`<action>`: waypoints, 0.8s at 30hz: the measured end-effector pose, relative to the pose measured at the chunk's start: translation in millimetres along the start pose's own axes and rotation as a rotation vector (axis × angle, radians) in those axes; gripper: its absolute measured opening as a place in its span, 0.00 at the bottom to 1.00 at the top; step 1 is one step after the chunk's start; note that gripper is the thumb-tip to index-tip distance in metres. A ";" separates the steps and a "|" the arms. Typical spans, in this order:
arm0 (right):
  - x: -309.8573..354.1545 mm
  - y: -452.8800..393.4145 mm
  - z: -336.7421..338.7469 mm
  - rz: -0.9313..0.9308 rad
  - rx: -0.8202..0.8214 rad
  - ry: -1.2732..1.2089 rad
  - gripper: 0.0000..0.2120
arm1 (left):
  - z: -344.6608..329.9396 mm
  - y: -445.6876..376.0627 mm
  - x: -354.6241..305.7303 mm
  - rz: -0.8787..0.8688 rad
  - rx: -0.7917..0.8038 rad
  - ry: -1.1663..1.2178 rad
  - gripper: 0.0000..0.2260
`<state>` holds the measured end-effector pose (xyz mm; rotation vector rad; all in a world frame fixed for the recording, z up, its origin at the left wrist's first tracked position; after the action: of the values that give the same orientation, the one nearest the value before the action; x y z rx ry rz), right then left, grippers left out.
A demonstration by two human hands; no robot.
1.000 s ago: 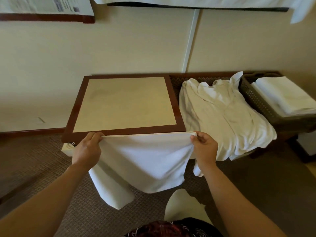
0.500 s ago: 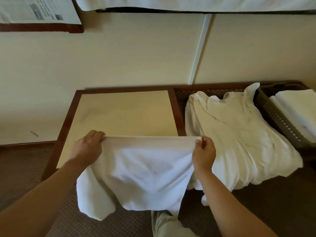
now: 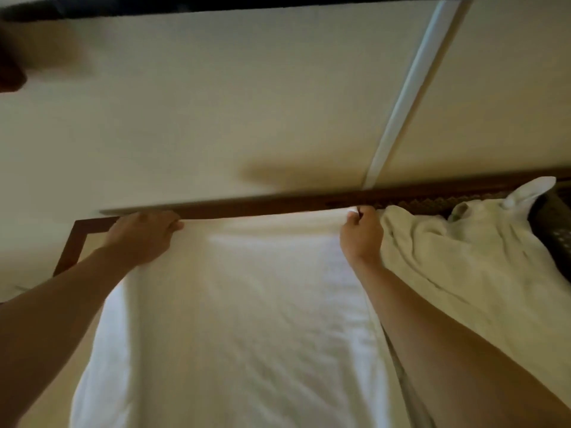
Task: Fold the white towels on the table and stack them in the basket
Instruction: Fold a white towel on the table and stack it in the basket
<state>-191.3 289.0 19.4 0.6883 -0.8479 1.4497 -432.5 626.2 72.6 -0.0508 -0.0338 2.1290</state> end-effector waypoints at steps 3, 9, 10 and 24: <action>-6.9 -46.4 -38.5 -0.024 0.027 0.062 0.13 | -22.0 -45.3 2.2 0.015 0.044 -0.014 0.17; -18.3 -91.6 -74.7 -0.018 0.024 0.148 0.12 | -58.2 -95.7 -4.5 0.021 0.058 -0.046 0.15; -20.4 -95.3 -76.4 -0.011 0.015 0.152 0.12 | -61.2 -98.8 -5.8 0.052 0.062 -0.032 0.15; 67.9 35.4 -139.5 0.588 0.220 0.298 0.17 | -78.1 -77.5 39.4 0.466 0.093 0.604 0.14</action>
<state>-220.1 443.8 -4.4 0.3748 -0.6885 2.1375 -383.7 701.0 -2.8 -0.7010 0.4728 2.4845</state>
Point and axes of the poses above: each hand's wrist, its own y-axis away from the middle knuckle, its own z-axis out of the back of the hand, x = y × z, the point moved 5 cm from there along -y, towards the middle knuckle, and after that the axes turned 9 degrees about -x, right-handed, at the moved point
